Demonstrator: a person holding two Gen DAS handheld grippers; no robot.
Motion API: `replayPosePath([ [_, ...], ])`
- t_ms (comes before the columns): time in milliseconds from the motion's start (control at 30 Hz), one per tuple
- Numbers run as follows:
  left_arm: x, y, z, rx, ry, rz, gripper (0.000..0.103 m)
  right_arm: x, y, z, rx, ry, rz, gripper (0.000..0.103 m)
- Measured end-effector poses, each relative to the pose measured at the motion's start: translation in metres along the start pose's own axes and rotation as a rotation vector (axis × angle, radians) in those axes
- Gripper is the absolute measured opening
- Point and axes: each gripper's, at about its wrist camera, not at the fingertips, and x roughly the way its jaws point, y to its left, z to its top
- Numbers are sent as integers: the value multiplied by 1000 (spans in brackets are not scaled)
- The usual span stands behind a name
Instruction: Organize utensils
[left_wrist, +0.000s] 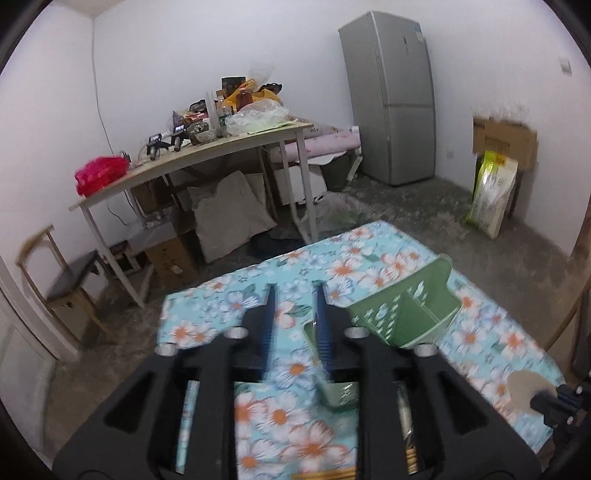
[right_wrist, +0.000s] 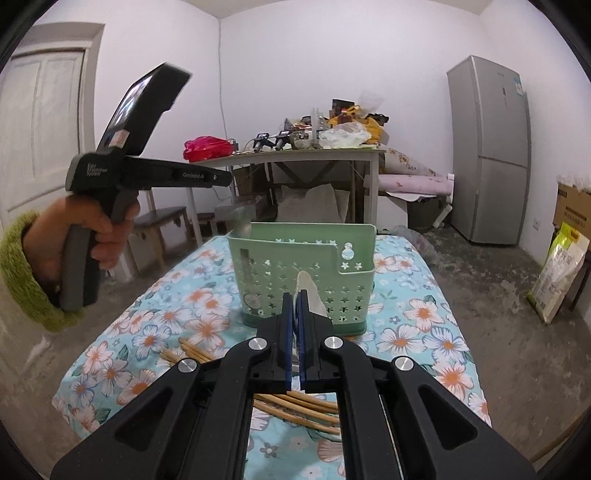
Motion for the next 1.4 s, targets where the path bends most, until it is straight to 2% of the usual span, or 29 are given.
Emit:
replayPosePath([
  [267,-16,31,-15,-157,-72,-44,59,-11,-34,22,118,-48,34,3],
  [400,-29,42,-37,-218,-84,-55,71,-23,-57,50,166,-136,70,3],
  [500,-36,42,-59,-251,-64,-77,78,-26,-72,80,181,-221,107,3],
  [567,-37,40,-73,-263,-34,-96,81,-22,-78,94,184,-254,128,3],
  [700,-38,28,-101,-270,30,-135,83,1,-93,121,245,-285,242,3],
  [833,-41,17,-119,-266,47,-155,85,29,-96,137,280,-302,336,3],
  [1000,-40,5,-134,-253,69,-193,87,68,-87,133,241,-272,341,3],
  [1100,-39,3,-140,-259,74,-206,88,95,-83,126,196,-233,309,3],
  [1300,-29,4,-151,-290,113,-212,89,136,-78,97,148,-105,270,3],
  [1400,-25,7,-156,-310,123,-204,89,142,-78,89,133,-60,259,3],
])
